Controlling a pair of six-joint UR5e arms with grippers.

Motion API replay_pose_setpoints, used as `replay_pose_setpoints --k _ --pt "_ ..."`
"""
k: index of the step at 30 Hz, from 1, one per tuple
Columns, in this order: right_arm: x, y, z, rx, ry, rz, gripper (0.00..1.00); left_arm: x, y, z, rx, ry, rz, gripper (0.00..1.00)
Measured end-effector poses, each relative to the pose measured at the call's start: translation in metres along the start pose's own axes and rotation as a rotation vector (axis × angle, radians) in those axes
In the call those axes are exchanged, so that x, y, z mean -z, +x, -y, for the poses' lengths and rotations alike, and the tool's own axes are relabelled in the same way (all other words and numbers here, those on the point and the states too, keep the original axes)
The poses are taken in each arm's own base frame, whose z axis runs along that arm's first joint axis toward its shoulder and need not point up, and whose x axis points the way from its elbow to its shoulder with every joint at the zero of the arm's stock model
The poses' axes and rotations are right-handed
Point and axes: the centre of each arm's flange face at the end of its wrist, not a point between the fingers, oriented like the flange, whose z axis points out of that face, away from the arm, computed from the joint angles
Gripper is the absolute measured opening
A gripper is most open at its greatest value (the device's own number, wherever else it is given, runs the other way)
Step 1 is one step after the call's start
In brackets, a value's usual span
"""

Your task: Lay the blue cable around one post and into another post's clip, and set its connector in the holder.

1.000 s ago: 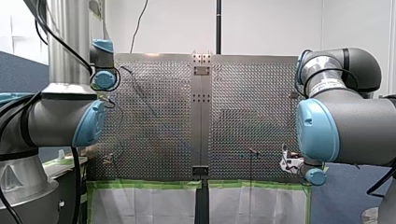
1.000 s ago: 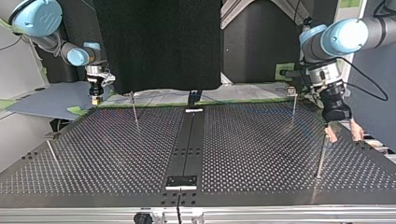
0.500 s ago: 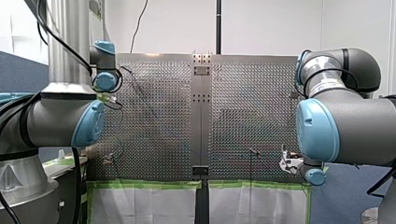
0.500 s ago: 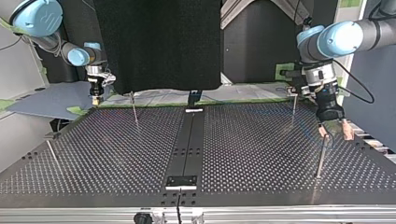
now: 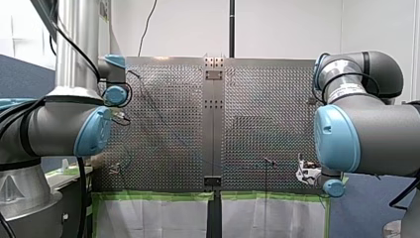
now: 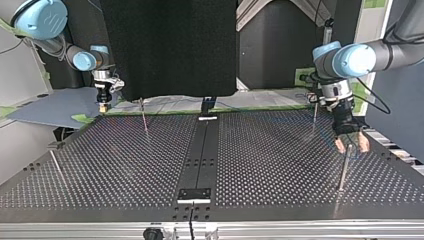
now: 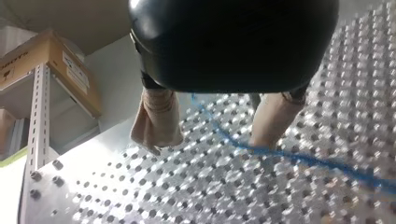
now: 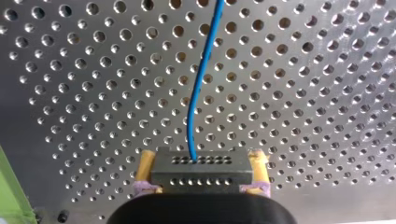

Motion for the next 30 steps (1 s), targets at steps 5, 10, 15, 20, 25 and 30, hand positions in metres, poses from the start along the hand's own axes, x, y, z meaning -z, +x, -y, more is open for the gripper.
replay_pose_setpoints --k 5,10,15,20,25,30 --pt "0.000 0.000 0.000 0.000 0.000 -0.001 0.00 -0.014 -0.003 0.007 -0.002 0.005 0.026 1.00" --pt "0.000 0.000 0.000 0.001 0.000 -0.003 0.00 -0.029 -0.001 0.007 -0.020 -0.016 0.026 1.00" --pt "0.000 0.000 -0.002 0.003 0.000 -0.004 0.00 -0.036 0.005 0.002 -0.043 -0.026 0.018 1.00" --pt "0.000 0.000 -0.004 0.009 0.005 0.000 0.00 -0.045 0.004 -0.001 -0.050 -0.024 0.024 1.00" --pt "0.001 0.000 -0.006 0.009 0.010 0.006 0.00 -0.054 0.006 -0.005 -0.055 -0.028 0.021 1.00" --pt "0.000 0.002 -0.008 0.008 0.018 0.011 0.00 -0.059 0.005 -0.003 -0.065 -0.018 0.025 1.00"
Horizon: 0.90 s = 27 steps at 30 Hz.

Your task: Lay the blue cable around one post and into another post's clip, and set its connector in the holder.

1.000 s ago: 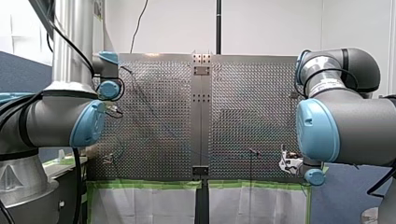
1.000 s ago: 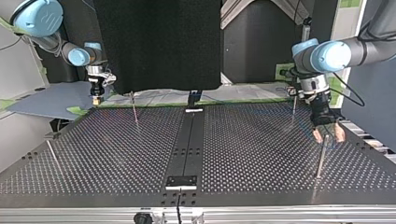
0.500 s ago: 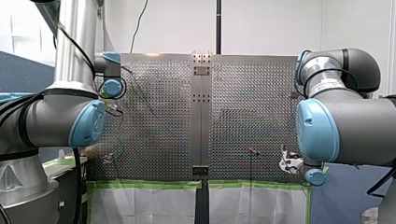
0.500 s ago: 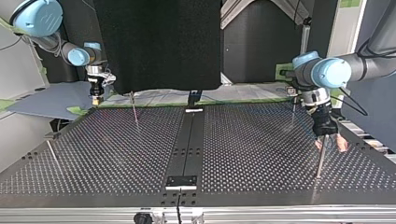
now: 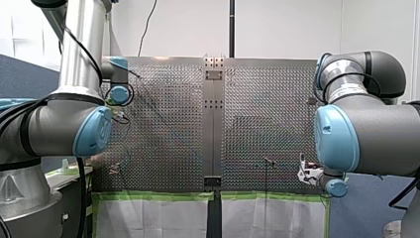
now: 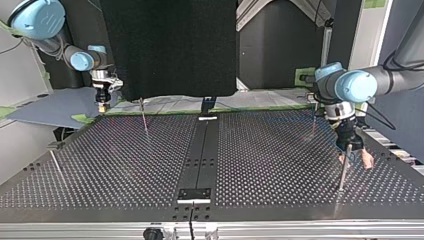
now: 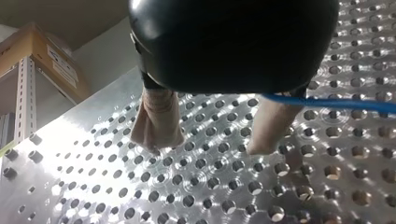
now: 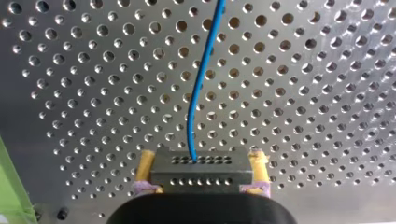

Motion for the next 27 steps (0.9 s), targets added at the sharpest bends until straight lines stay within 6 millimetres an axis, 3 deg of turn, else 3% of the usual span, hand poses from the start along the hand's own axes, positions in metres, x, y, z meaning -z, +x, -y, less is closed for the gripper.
replay_pose_setpoints --k 5,11,27 --pt "-0.003 0.010 -0.002 0.001 0.005 0.000 0.00 -0.001 0.000 0.001 -0.002 0.003 0.000 1.00" --pt "-0.006 0.037 -0.002 0.006 0.014 -0.007 0.00 -0.001 0.001 0.002 -0.002 0.008 -0.009 1.00" --pt "0.014 0.093 -0.009 -0.050 -0.053 -0.083 0.00 0.000 0.005 0.004 -0.004 0.013 -0.019 1.00"
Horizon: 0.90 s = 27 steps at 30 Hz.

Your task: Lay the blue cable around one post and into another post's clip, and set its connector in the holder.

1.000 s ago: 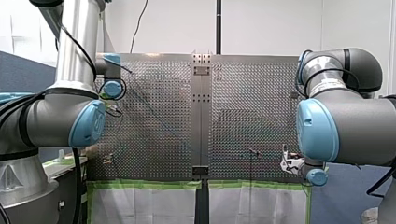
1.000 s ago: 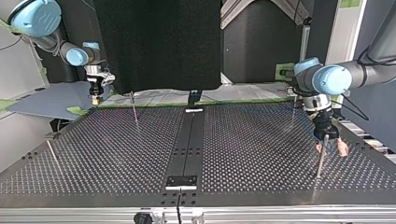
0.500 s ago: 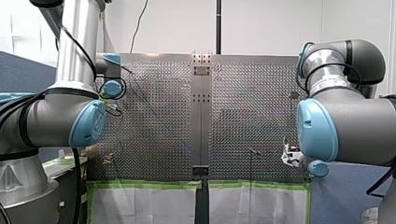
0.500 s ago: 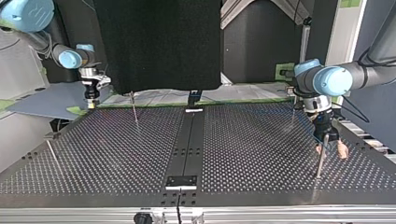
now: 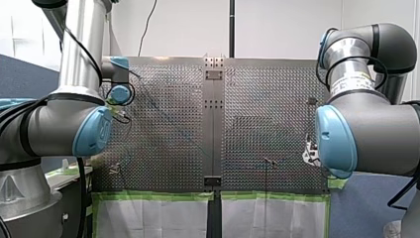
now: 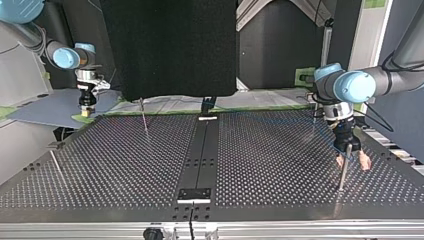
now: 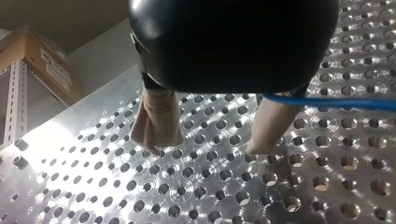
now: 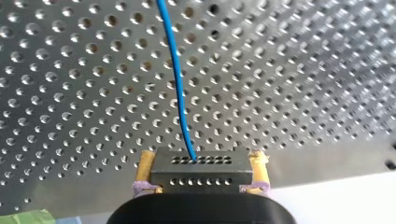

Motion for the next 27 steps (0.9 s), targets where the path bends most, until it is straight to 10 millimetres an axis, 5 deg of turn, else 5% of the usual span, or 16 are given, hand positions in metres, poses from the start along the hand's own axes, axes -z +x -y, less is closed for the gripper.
replay_pose_setpoints --k 8,27 --pt "0.015 0.024 0.010 -0.074 -0.029 0.039 0.00 0.001 0.003 0.002 0.002 0.001 -0.007 1.00" --pt "-0.017 0.137 0.035 -0.024 -0.005 -0.017 0.00 0.002 0.004 0.002 0.014 0.001 -0.013 1.00"
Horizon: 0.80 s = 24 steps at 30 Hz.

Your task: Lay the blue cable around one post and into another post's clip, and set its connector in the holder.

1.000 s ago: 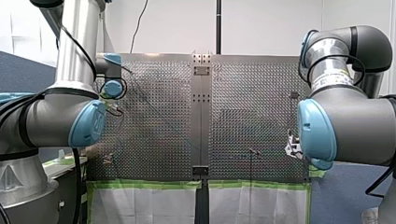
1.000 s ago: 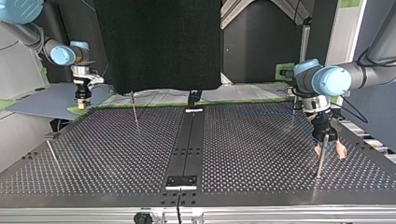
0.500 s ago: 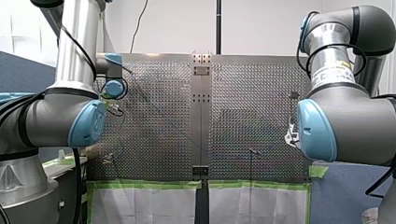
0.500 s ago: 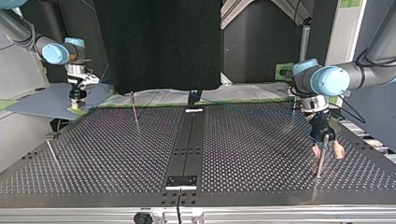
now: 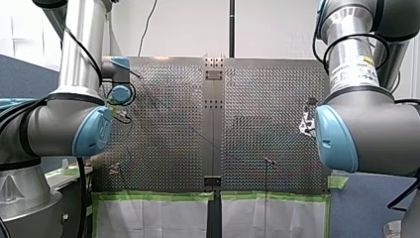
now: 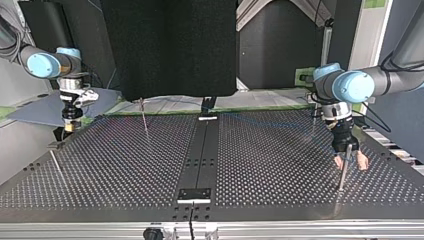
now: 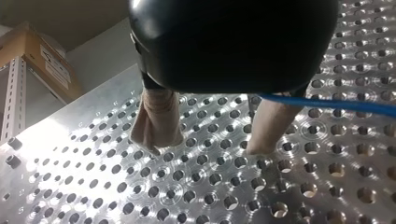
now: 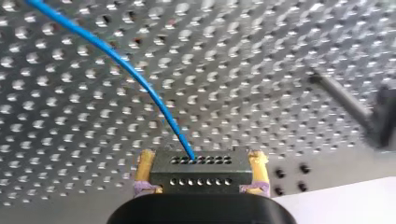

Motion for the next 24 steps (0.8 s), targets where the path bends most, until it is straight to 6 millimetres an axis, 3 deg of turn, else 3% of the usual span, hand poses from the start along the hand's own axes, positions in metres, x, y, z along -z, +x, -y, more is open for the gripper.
replay_pose_setpoints --k 16,24 --pt "0.009 0.069 0.016 0.044 -0.089 -0.005 0.00 0.000 0.000 0.000 -0.003 0.000 0.002 1.00" --pt "0.027 0.092 0.022 0.022 -0.102 0.023 0.00 0.000 0.000 0.000 -0.004 0.000 0.001 1.00"
